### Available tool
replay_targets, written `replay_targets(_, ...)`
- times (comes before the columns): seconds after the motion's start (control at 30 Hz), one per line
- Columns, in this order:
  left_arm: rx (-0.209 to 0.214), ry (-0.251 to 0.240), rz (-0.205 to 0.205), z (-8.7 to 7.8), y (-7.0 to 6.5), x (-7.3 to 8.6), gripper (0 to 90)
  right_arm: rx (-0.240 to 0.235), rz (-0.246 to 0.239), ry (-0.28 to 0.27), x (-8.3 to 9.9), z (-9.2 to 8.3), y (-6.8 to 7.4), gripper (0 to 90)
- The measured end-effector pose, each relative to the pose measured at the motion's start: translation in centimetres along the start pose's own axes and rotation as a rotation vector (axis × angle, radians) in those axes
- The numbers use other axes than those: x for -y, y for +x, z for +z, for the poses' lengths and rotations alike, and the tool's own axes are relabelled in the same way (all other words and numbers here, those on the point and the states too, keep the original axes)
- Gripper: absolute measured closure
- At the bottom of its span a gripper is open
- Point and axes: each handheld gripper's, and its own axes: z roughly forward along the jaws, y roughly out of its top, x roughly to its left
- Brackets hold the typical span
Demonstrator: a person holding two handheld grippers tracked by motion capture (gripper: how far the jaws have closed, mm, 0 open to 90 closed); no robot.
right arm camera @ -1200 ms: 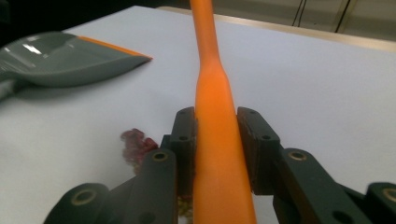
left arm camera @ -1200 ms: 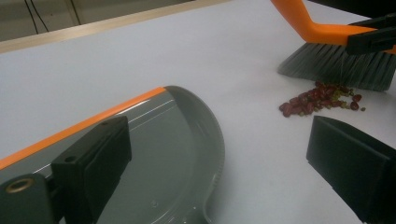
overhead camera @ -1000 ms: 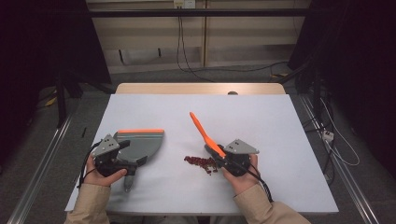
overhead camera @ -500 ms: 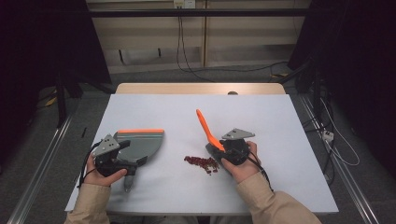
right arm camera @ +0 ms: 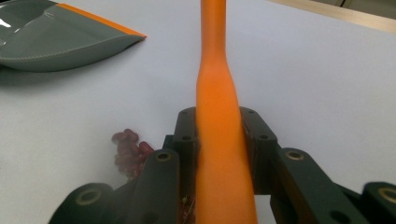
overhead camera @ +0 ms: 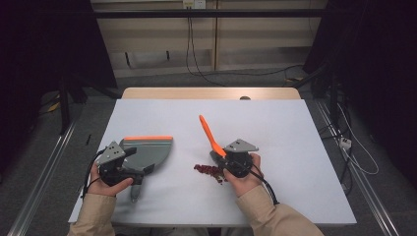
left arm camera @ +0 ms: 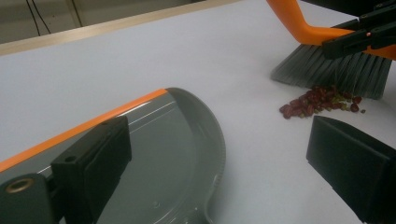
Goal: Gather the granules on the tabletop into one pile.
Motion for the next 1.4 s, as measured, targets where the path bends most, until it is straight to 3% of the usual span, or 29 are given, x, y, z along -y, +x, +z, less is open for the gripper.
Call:
replay_targets(0.2,-0.003,-0.002,0.005,-0.1,0.2,0.0,6.6,0.033,-0.038,-0.049,-0.3,-0.4,0.1,71.5)
replay_targets(0.4,-0.004,-0.008,0.000,-0.2,0.1,-0.1,6.6,-0.007,-0.006,-0.116,-1.8,-1.5,0.8,71.5)
replay_targets(0.53,-0.009,-0.011,0.001,-0.4,0.2,-0.1,6.5,-0.074,0.071,-0.148,-2.3,-0.9,2.3,71.5)
replay_targets(0.73,-0.014,-0.014,-0.002,-0.6,0.4,0.0,6.5,-0.141,0.138,-0.155,-2.8,1.1,4.7,71.4)
replay_targets(0.83,-0.012,-0.013,-0.007,-0.6,0.4,0.1,6.5,-0.184,0.202,-0.146,-2.7,2.3,5.4,71.4)
replay_targets(1.0,-0.014,-0.012,-0.010,-0.5,0.4,0.1,6.5,-0.204,0.230,-0.085,-2.1,4.1,6.2,71.4)
replay_targets(1.1,-0.019,-0.009,0.001,-0.6,0.5,0.1,6.5,-0.160,0.187,-0.063,-1.7,4.3,5.8,71.4)
replay_targets(1.4,-0.018,-0.005,-0.003,-0.4,0.3,0.2,6.5,-0.118,0.237,-0.038,-0.6,2.7,2.7,70.9)
